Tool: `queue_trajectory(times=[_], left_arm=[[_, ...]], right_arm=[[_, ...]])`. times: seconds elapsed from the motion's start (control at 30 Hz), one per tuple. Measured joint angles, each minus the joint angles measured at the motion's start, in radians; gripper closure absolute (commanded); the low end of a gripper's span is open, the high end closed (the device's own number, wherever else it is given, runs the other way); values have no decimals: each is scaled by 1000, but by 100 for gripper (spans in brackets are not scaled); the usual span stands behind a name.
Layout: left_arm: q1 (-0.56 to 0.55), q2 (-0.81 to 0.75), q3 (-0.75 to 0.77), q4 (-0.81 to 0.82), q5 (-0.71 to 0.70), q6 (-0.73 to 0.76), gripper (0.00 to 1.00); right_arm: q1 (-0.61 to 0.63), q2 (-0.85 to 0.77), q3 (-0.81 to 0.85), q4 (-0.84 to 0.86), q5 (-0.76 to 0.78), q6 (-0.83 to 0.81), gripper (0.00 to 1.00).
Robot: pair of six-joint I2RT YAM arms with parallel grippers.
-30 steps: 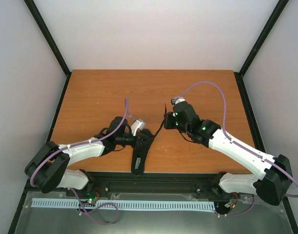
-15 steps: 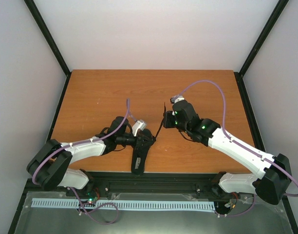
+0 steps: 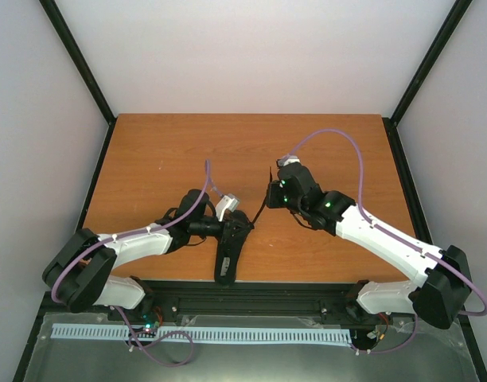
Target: Tie the shoes
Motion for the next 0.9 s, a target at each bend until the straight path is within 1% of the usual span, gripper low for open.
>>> queue_trajectory(times=[0.2,0.4,0.57,0.77,0.9], left_arm=[[0,5,0,0,0,0,78],[0,34,4,-4,-7,0,78],[0,45,13,-8,-6,1,85],[0,45,13,-10,-8,0,85],[0,46,15,-18,-12,2,93]], right_arm=[[0,2,10,0,-10,-3,97],[0,2,22,23,-68,-24,97],[0,19,45,32,-109,-39,97],[0,89,95,55,-150,-53,97],[0,117,101,64,-166,-55,97]])
